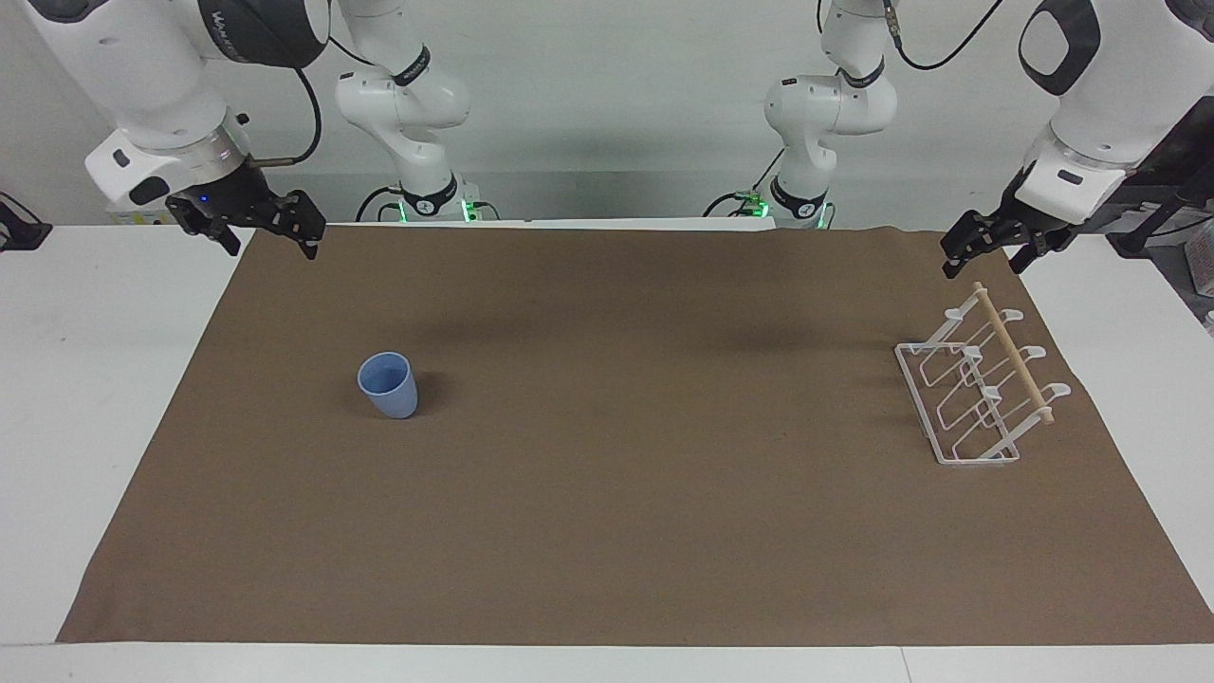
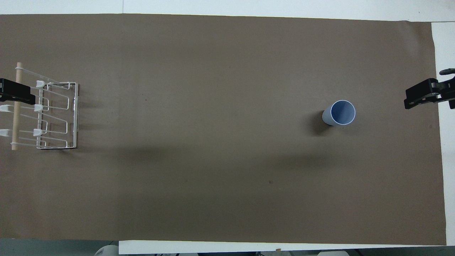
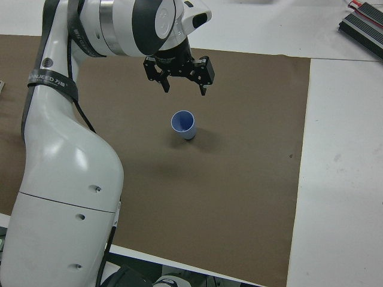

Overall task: Hang cup on cup holder
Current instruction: 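Move the right gripper toward the light-blue cup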

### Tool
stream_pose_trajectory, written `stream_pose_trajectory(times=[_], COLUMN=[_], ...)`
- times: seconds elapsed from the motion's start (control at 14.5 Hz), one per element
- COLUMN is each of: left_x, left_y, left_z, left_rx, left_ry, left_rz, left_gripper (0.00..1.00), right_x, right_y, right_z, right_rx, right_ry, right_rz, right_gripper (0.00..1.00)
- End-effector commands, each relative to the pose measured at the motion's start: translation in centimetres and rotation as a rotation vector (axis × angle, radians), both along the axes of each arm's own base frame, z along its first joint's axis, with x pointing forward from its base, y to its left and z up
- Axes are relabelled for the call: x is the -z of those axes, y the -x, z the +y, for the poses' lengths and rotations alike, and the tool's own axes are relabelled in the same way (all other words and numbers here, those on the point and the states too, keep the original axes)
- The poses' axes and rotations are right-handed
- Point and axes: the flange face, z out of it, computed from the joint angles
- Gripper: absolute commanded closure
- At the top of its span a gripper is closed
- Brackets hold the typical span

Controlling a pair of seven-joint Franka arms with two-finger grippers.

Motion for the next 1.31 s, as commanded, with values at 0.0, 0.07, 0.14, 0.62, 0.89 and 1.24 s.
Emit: stream_pose_trajectory(times=[0.0, 0.07, 0.14, 0.62, 0.89, 1.24], left_x=[-0.6, -0.6, -0.7, -0.7, -0.9, -0.8], left_y=[0.4, 0.4, 0.5, 0.5, 0.7, 0.7], left_z=[-0.3, -0.2, -0.3, -0.4, -0.6, -0.7], left_rx=[-0.005, -0.007, -0.005, 0.006, 0.01, 0.012], left_ry=[0.004, 0.004, 0.004, 0.001, 0.001, 0.001], left_rz=[-0.006, -0.006, -0.008, -0.01, -0.007, -0.005], left_gripper=[0.0, 0.0, 0.0, 0.0, 0.0, 0.0], right_x=[0.0, -0.1, 0.0, 9.9, 16.1, 22.6], right_y=[0.5, 0.4, 0.3, -1.3, -1.3, -0.8], right_z=[-0.6, -0.5, -0.5, -1.1, -0.4, -1.0], right_rx=[-0.02, -0.021, -0.023, -0.117, -0.142, -0.242], right_ry=[0.008, 0.011, 0.009, -0.014, -0.081, -0.092], right_rz=[-0.015, -0.024, -0.033, -0.09, -0.062, -0.1], right_gripper=[0.0, 0.0, 0.0, 0.0, 0.0, 0.06])
